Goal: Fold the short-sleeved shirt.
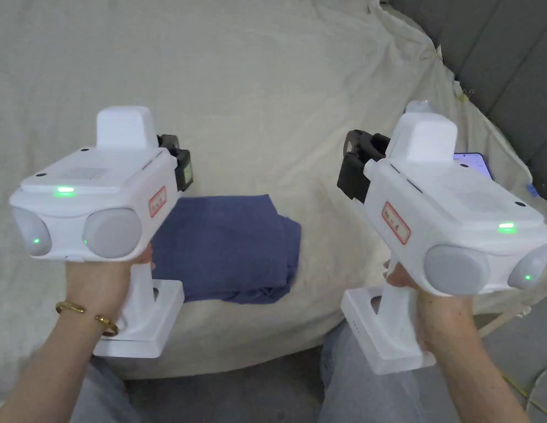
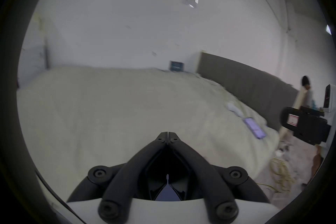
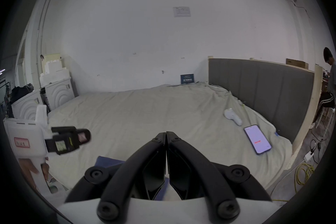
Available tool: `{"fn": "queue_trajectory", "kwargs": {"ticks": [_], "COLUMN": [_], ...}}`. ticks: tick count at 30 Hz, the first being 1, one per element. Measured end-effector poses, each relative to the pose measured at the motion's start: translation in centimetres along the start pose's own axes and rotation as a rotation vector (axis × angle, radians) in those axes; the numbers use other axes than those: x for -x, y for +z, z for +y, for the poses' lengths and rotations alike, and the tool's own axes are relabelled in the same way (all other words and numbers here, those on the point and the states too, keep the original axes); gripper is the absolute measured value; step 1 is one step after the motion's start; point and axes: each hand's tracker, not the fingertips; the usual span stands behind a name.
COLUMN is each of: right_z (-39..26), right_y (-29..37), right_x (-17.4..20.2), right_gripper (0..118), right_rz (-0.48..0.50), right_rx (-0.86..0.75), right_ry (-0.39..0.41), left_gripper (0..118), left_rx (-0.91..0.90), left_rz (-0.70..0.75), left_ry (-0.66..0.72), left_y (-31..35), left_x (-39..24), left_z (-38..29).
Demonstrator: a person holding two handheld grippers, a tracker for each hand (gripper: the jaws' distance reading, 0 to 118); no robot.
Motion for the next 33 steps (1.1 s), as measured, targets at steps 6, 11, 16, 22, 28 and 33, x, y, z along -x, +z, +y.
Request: {"fn": "queue_trajectory", "kwargs": {"ticks": [6,11,16,22,28,33], "right_z": [-1.7,-5.1,-9.5,-15.4,-15.3,-15.0], "right_y": [-3.1,-5.7,-8.0,-10.9,-10.4,-10.2], "right_x": [6.0,10.4,13.1,14.3,15.4,16.6], "right_gripper": [0,0,0,0,0,0], "right_rz": [0.113,0.166,0.158,0.134,0.143,0.155], "right_rx": [0.01,0.057,0.14,0.357,0.315,0.316], "right_ry": [0.009,0.031,-0.02,-0.057,-0.026,-0.059], "left_gripper": [0,0,0,0,14,118], "left_rx": [-0.063,-0.05,-0.009,0.076,0.199,0.396], "left_rz": [0.134,0.146,0.138,0.115,0.032,-0.133], "left_ry": [0.007,-0.013,0.006,0.037,0.112,0.296], "left_y": [3.1,4.1,3.5,1.9,-0.3,-3.6], "left_x": [3.6,4.2,5.0,5.7,7.1,9.5], "left_z": [-1.3,-2.6,-4.2,-5.2,-4.5,-3.3]}}
